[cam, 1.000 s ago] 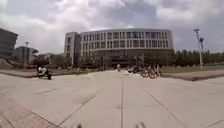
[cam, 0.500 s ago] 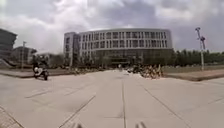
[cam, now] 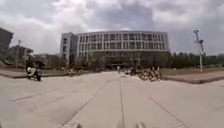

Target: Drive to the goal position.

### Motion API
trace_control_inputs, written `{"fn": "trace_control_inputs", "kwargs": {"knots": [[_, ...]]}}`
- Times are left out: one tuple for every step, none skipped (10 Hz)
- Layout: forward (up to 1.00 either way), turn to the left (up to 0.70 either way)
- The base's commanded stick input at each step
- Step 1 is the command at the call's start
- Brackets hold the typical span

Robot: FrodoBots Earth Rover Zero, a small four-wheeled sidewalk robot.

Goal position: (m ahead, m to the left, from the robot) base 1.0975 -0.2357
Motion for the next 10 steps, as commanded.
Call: {"fn": "trace_control_inputs", "kwargs": {"knots": [[0.60, -0.04], [0.60, 0.00], [0.60, 0.00], [0.60, 0.00], [0.60, 0.00], [0.60, 0.00], [0.60, 0.00], [0.60, 0.00], [0.60, 0.00], [0.60, 0.00]]}}
